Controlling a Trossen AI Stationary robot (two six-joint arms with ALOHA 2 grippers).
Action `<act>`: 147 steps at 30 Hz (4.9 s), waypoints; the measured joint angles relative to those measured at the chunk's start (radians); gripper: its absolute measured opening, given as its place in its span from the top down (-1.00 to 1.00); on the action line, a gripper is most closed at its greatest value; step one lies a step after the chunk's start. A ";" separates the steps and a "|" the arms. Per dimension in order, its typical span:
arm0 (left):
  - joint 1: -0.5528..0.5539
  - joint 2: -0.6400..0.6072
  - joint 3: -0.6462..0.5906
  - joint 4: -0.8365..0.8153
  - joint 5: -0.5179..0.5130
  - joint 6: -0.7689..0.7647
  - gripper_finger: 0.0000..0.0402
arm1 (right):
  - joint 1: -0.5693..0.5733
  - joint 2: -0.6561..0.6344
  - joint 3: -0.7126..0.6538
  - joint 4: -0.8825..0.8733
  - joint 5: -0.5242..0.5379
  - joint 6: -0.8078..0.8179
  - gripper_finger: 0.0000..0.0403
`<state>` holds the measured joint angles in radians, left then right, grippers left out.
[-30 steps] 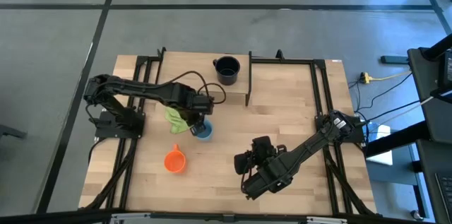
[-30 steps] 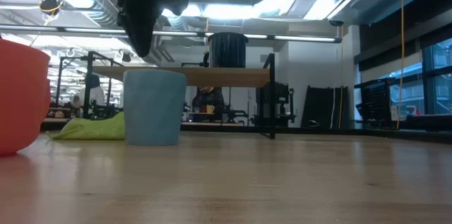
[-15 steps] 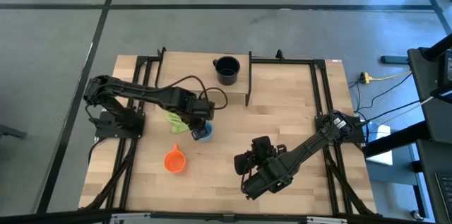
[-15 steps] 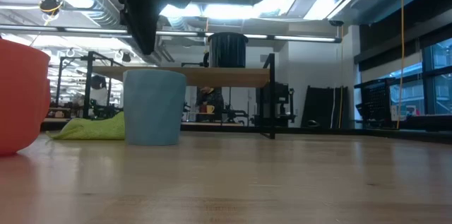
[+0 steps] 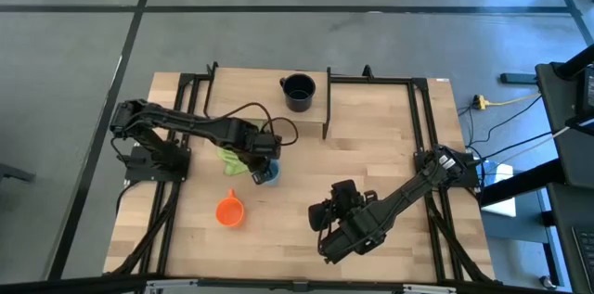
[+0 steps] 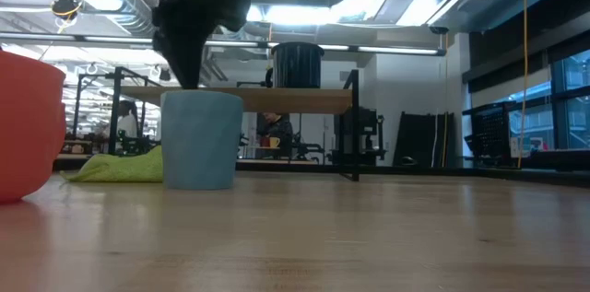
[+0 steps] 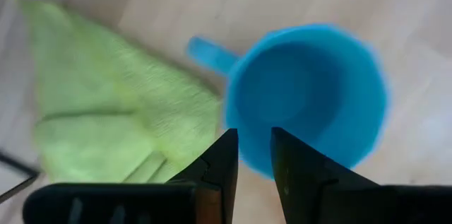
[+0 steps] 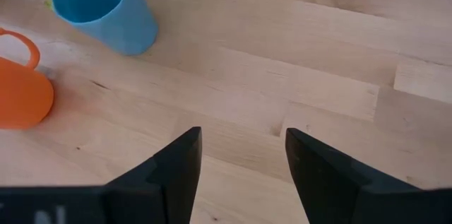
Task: Stack small to large cups/mugs on shelf
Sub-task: Put the blue mug on the shelf
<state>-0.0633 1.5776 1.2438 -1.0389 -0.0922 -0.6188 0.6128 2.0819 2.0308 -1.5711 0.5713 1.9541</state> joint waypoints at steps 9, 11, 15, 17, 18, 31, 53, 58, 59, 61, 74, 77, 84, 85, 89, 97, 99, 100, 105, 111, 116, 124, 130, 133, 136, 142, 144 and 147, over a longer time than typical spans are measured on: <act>0.023 0.000 -0.066 0.006 -0.009 -0.001 0.61 | 0.000 0.000 0.000 0.000 -0.006 0.004 -0.03; 0.025 0.000 -0.094 0.010 0.005 -0.002 0.61 | 0.000 0.000 0.000 0.000 -0.008 0.004 -0.03; 0.025 0.000 -0.106 0.020 0.008 -0.008 0.61 | 0.000 0.000 0.000 0.000 -0.008 0.003 -0.03; 0.025 0.000 -0.106 0.048 0.023 -0.007 0.61 | 0.000 0.000 0.000 0.000 -0.008 0.002 -0.03; 0.025 0.000 -0.106 0.067 0.038 -0.007 0.61 | 0.000 0.000 0.000 0.000 -0.008 0.001 -0.03; 0.025 0.000 -0.134 0.132 0.044 0.000 0.61 | 0.000 0.000 0.000 0.000 -0.016 0.003 -0.03; 0.020 0.024 -0.145 0.082 0.039 0.045 0.71 | 0.000 0.000 0.000 0.000 -0.016 0.000 -0.03; 0.020 0.024 -0.145 0.077 0.038 0.047 0.88 | 0.000 -0.001 0.000 0.000 -0.016 0.000 -0.03; 0.020 0.024 -0.145 0.078 0.037 0.047 0.91 | 0.000 -0.001 0.000 0.000 -0.016 0.000 -0.03; 0.020 0.023 -0.145 0.078 0.041 0.047 0.92 | 0.000 -0.001 0.000 0.000 -0.016 0.000 -0.03; 0.020 -0.041 -0.039 -0.021 0.091 0.058 0.92 | -0.001 -0.001 0.000 0.000 -0.016 -0.018 -0.03; 0.032 -0.066 0.052 -0.098 0.051 0.071 0.92 | -0.005 -0.001 0.000 0.000 -0.016 -0.023 -0.03; 0.115 -0.074 0.294 -0.311 -0.077 0.150 0.92 | -0.007 -0.001 0.000 0.000 -0.005 -0.026 -0.03; 0.138 -0.074 0.323 -0.323 -0.079 0.171 0.92 | -0.007 -0.001 0.000 0.000 -0.005 -0.026 -0.03; 0.256 -0.060 0.429 -0.405 -0.112 0.242 0.92 | -0.007 -0.001 0.000 0.000 0.004 -0.025 -0.03; 0.480 -0.058 0.480 -0.406 -0.079 0.366 0.92 | -0.007 -0.001 0.000 0.000 0.012 -0.023 -0.03; 0.512 -0.049 0.480 -0.377 -0.056 0.394 0.92 | -0.007 -0.001 0.000 0.000 0.012 -0.023 -0.03; 0.523 -0.041 0.483 -0.358 -0.054 0.404 0.92 | -0.007 -0.001 0.000 0.000 0.012 -0.024 -0.03; 0.576 0.043 0.564 -0.354 -0.040 0.480 0.92 | -0.013 -0.001 0.000 0.000 0.013 -0.025 -0.03; 0.666 0.175 0.700 -0.392 -0.040 0.549 0.92 | -0.013 -0.001 0.000 0.000 0.011 -0.004 -0.03; 0.742 0.261 0.809 -0.469 0.004 0.595 0.92 | -0.005 -0.001 0.000 0.000 0.012 0.038 -0.03; 0.786 0.295 0.838 -0.524 0.069 0.640 0.92 | -0.002 -0.001 0.000 0.000 0.130 0.076 -0.03; 0.783 0.300 0.838 -0.524 0.112 0.654 0.92 | -0.044 -0.001 0.000 0.000 0.227 0.042 -0.03; 0.782 0.320 0.838 -0.532 0.111 0.656 0.92 | -0.067 -0.016 -0.001 0.000 0.282 0.009 -0.03; 0.782 0.343 0.838 -0.530 0.107 0.656 0.92 | -0.091 -0.047 0.000 -0.001 0.314 -0.046 -0.03; 0.768 0.352 0.840 -0.529 0.101 0.656 0.92 | -0.109 -0.070 0.000 -0.001 0.306 -0.106 -0.03; 0.765 0.351 0.840 -0.531 0.101 0.656 0.92 | -0.109 -0.069 0.000 0.000 0.301 -0.109 -0.03; 0.765 0.340 0.838 -0.534 0.103 0.656 0.92 | -0.109 -0.069 0.000 0.000 0.292 -0.110 -0.03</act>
<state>0.7012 1.9178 2.0814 -1.5725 0.0105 0.0372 0.5041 2.0129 2.0308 -1.5714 0.8631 1.8439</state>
